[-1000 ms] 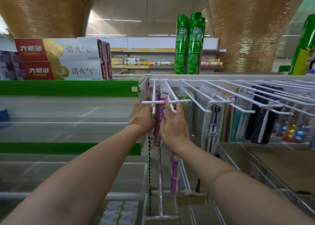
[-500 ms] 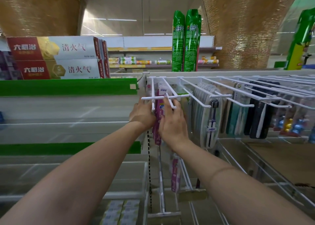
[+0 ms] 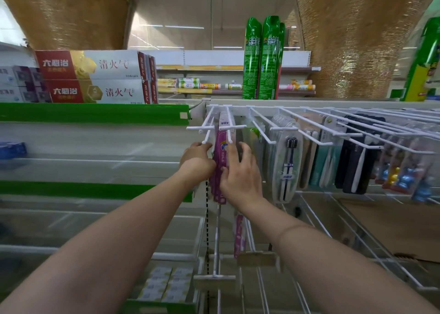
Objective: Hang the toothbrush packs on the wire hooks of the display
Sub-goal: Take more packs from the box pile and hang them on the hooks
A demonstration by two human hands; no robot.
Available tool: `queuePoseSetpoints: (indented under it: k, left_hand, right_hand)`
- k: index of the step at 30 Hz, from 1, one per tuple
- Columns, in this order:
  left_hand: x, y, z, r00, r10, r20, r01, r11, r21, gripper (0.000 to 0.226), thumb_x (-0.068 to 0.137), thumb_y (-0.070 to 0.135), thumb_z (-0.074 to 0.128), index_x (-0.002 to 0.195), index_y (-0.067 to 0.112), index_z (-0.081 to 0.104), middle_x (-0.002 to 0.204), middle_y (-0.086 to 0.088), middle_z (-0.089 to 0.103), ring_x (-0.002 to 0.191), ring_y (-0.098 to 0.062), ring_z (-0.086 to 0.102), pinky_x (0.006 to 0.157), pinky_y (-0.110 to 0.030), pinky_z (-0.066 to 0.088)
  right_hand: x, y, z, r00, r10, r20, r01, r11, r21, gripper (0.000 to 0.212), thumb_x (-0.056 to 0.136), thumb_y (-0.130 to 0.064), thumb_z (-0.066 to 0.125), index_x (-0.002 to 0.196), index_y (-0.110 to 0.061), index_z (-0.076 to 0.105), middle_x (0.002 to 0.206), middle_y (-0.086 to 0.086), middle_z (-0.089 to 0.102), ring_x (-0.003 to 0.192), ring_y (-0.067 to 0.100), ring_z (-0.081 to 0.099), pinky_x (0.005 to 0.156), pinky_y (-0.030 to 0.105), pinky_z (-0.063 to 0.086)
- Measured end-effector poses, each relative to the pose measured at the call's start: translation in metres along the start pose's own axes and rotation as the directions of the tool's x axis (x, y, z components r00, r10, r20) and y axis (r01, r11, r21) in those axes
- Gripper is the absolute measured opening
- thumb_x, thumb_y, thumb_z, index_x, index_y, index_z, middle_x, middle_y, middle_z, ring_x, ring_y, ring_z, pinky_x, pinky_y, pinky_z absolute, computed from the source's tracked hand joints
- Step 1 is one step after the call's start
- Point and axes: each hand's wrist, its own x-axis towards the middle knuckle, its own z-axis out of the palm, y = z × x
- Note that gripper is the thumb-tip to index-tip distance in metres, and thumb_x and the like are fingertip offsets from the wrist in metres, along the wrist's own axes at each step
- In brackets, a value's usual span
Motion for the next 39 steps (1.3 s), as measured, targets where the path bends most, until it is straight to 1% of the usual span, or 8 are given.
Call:
queuePoseSetpoints:
  k: [8,13,17,21,27,30,35,39]
  left_hand:
    - [-0.041,0.015,-0.002,0.993,-0.065,-0.103,0.058,0.996,-0.067,0.053,0.094,0.009,0.055,0.147,0.012,0.053,0.147,-0.016,0.055,0.133,-0.034,0.052,0.103,-0.035,0.043]
    - [-0.063,0.013,-0.008,0.983,-0.134,-0.129,0.126,0.989,-0.072,0.052,0.097,0.014,0.053,0.149,0.012,0.052,0.151,-0.014,0.054,0.138,-0.033,0.05,0.109,-0.036,0.042]
    - [-0.074,0.007,-0.016,0.983,-0.14,-0.119,0.139,0.99,-0.014,0.051,0.1,0.02,0.052,0.151,0.016,0.05,0.152,-0.011,0.054,0.135,-0.032,0.052,0.099,-0.035,0.049]
    - [-0.082,0.004,-0.024,0.989,-0.12,-0.082,0.122,0.992,0.025,0.051,0.101,0.019,0.051,0.152,0.016,0.049,0.152,-0.013,0.053,0.136,-0.033,0.052,0.105,-0.035,0.045]
    - [-0.109,0.002,-0.026,0.997,-0.068,-0.021,0.068,0.998,0.012,0.035,0.098,0.014,0.055,0.13,0.011,0.065,0.125,-0.017,0.069,0.116,-0.038,0.062,0.09,-0.036,0.049]
    - [-0.123,0.002,-0.025,0.998,-0.054,0.017,0.054,0.999,0.009,0.038,0.099,0.016,0.055,0.136,0.014,0.062,0.131,-0.015,0.067,0.123,-0.036,0.059,0.096,-0.035,0.046]
    - [-0.133,0.013,-0.033,0.997,-0.07,0.024,0.073,0.985,-0.155,0.043,0.103,0.026,0.057,0.144,0.011,0.057,0.142,-0.011,0.062,0.132,-0.029,0.055,0.103,-0.031,0.042]
    - [-0.116,0.019,-0.032,0.982,-0.176,0.072,0.189,0.86,-0.474,0.045,0.108,0.033,0.048,0.147,0.011,0.054,0.138,-0.006,0.063,0.118,-0.022,0.061,0.095,-0.028,0.04]
  right_hand:
    - [-0.018,0.006,-0.023,0.998,-0.034,0.061,0.031,0.998,0.049,0.064,0.095,-0.023,0.053,0.155,-0.017,0.03,0.146,0.021,0.038,0.126,0.038,0.045,0.103,0.047,0.045]
    - [-0.032,0.003,-0.031,0.989,-0.036,0.142,0.028,0.998,0.062,0.061,0.095,-0.027,0.052,0.152,-0.016,0.032,0.142,0.018,0.041,0.12,0.036,0.047,0.099,0.044,0.043]
    - [-0.042,-0.001,-0.033,0.981,0.021,0.194,-0.03,0.999,0.045,0.058,0.093,-0.023,0.053,0.149,-0.019,0.034,0.133,0.012,0.046,0.112,0.031,0.049,0.094,0.04,0.044]
    - [-0.051,-0.008,-0.037,0.961,0.092,0.26,-0.103,0.994,0.028,0.057,0.093,-0.023,0.053,0.147,-0.018,0.036,0.13,0.009,0.049,0.115,0.029,0.049,0.096,0.039,0.045]
    - [-0.067,-0.017,-0.045,0.926,0.201,0.318,-0.221,0.975,0.025,0.049,0.095,-0.032,0.056,0.14,-0.018,0.042,0.127,0.009,0.053,0.113,0.028,0.051,0.096,0.04,0.045]
    - [-0.078,-0.023,-0.048,0.897,0.271,0.35,-0.294,0.956,0.014,0.052,0.094,-0.034,0.057,0.141,-0.017,0.042,0.131,0.01,0.053,0.118,0.03,0.051,0.099,0.041,0.045]
    - [-0.083,-0.027,-0.052,0.827,0.421,0.372,-0.473,0.879,0.057,0.076,0.091,-0.039,0.068,0.153,-0.014,0.033,0.149,0.011,0.045,0.137,0.031,0.044,0.113,0.043,0.038]
    - [-0.06,-0.019,-0.056,0.749,0.51,0.423,-0.653,0.679,0.337,0.064,0.098,-0.044,0.058,0.153,-0.016,0.04,0.151,0.004,0.048,0.137,0.025,0.047,0.115,0.045,0.039]
